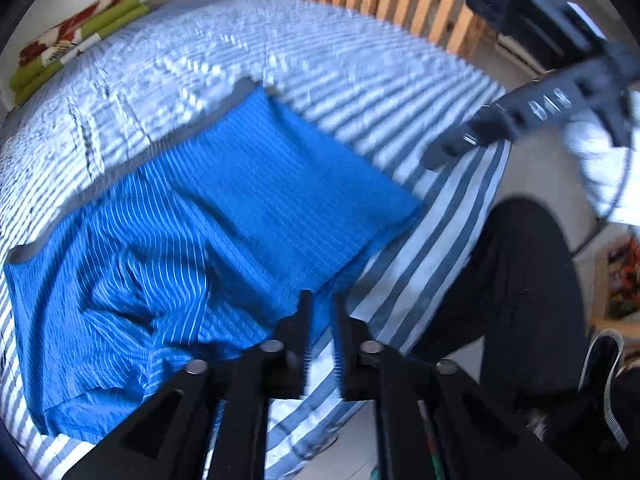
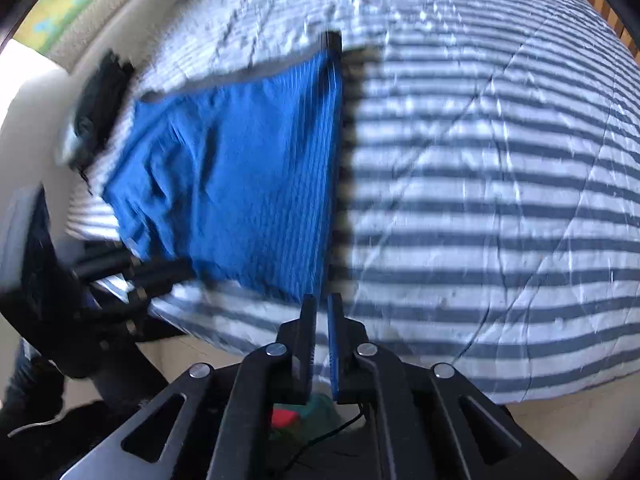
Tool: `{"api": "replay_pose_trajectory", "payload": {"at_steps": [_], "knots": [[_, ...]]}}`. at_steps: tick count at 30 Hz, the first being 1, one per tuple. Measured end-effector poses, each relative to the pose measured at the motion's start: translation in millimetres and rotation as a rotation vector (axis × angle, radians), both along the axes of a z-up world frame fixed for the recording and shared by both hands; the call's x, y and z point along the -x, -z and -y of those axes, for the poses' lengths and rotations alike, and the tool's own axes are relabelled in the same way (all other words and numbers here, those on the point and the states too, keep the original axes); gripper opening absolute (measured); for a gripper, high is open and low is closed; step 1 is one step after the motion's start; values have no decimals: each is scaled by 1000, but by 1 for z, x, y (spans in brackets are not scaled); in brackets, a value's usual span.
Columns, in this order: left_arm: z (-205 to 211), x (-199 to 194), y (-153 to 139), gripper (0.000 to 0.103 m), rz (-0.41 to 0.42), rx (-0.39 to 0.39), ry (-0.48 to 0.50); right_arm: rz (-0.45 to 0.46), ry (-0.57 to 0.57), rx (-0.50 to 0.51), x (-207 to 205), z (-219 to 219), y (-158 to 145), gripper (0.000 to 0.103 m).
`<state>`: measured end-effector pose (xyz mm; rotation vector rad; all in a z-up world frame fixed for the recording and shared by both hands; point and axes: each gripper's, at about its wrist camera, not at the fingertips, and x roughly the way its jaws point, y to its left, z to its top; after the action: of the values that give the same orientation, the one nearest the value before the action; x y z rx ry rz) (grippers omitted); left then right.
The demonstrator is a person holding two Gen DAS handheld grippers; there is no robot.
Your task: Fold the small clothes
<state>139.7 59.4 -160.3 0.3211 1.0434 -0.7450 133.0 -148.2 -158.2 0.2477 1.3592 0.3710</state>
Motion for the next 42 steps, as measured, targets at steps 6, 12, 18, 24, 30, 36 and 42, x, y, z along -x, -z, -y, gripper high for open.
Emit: {"api": "replay_pose_trajectory", "payload": {"at_steps": [6, 12, 18, 24, 30, 36, 42], "knots": [[42, -12, -8, 18, -11, 123, -26, 54, 110, -46, -39, 33, -22, 19], [100, -8, 13, 46, -30, 56, 37, 40, 163, -74, -59, 55, -21, 22], [105, -16, 28, 42, -54, 12, 2, 37, 182, -88, -64, 62, -16, 26], [80, -32, 23, 4, -120, 102, -81, 39, 160, -107, -86, 42, -9, 28], [60, -22, 1, 4, -103, 189, -89, 56, 97, -99, -127, 0, 5, 45], [34, -20, -21, 4, -97, 276, -114, 10, 95, -127, -158, -18, 29, 46], [11, -22, -29, 4, -109, 340, -130, -18, 155, -122, -163, -22, 27, 7]]}}
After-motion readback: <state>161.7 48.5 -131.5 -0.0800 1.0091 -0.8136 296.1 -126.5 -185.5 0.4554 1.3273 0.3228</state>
